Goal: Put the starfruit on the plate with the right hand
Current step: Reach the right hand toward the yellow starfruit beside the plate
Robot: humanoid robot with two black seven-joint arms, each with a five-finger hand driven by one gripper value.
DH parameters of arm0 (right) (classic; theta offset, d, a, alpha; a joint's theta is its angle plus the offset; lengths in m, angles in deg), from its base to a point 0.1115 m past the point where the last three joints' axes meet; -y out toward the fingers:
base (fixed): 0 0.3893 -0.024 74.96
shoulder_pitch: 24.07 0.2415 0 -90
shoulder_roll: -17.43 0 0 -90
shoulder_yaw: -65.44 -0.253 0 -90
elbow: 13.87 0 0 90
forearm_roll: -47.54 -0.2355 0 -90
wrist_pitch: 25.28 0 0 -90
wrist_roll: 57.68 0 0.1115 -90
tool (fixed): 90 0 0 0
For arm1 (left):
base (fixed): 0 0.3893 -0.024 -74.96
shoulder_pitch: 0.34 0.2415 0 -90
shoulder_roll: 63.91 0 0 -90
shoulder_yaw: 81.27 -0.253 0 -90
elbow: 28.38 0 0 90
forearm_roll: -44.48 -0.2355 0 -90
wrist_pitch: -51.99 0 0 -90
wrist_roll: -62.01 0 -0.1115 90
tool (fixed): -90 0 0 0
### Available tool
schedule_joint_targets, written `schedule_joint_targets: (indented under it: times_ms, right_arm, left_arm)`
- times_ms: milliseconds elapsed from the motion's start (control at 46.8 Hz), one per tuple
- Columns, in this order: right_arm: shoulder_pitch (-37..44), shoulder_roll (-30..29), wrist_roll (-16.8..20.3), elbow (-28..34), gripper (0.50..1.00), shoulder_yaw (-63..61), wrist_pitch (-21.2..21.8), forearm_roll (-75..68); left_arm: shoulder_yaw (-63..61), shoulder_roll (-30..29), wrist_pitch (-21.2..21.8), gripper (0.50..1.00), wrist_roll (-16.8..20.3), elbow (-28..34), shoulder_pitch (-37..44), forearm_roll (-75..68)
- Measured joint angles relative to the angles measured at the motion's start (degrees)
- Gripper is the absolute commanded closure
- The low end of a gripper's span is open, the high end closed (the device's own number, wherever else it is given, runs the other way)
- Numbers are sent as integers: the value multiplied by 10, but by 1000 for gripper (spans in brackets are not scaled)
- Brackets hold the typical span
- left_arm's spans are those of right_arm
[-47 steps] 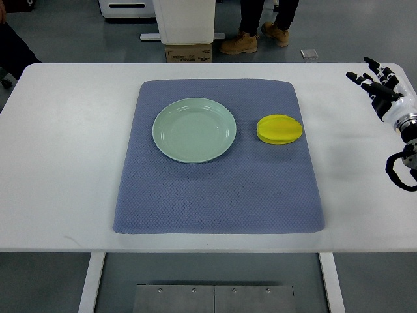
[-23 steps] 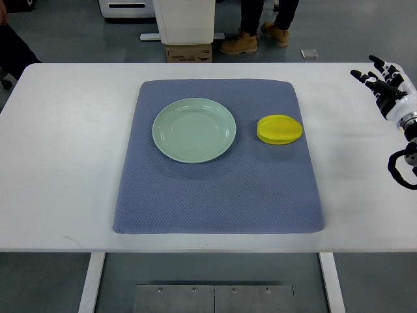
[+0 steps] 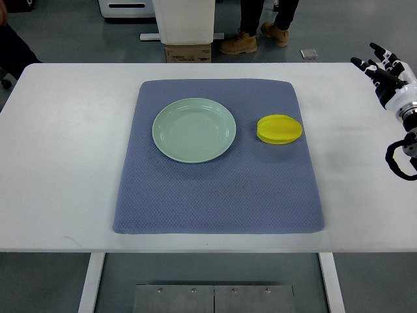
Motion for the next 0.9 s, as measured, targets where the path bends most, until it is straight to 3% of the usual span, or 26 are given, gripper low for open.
schedule_joint_targets:
  times_ms: [256, 534, 748, 897]
  right_arm:
    - [2, 0, -1, 8, 500, -1, 6, 2]
    - [2, 11, -2, 74, 500, 7, 2, 23]
    - [-2, 15, -54, 109, 500, 44, -4, 148]
    - [-3, 38, -65, 141, 500, 90, -7, 188]
  left_arm:
    - [0, 0, 0, 500, 0, 0, 0, 0]
    - [0, 0, 0, 500, 0, 0, 0, 0]
    - [0, 0, 0, 500, 0, 0, 0, 0]
    - [0, 0, 0, 500, 0, 0, 0, 0]
